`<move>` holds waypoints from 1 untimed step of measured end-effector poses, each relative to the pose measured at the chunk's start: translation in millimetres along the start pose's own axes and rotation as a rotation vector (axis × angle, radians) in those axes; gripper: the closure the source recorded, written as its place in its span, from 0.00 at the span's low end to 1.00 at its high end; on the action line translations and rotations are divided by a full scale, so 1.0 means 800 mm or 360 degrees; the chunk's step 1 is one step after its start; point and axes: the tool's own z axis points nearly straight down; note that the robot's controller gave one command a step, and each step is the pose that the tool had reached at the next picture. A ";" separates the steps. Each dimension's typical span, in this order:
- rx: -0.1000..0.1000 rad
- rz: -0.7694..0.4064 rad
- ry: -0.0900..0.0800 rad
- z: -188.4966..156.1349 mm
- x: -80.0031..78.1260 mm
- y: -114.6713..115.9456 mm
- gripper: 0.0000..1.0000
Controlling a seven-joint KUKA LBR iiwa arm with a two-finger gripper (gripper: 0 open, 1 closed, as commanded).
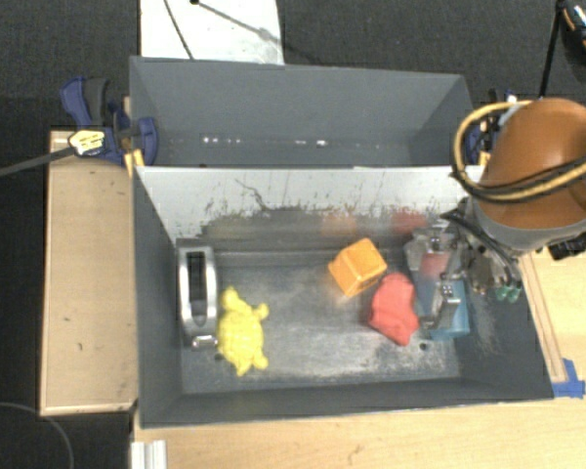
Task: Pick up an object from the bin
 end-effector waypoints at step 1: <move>0.0002 -0.0003 -0.0013 -0.005 -0.002 0.000 0.00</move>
Offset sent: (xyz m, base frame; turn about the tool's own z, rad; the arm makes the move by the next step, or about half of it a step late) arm 0.0242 0.0628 -0.0716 -0.1064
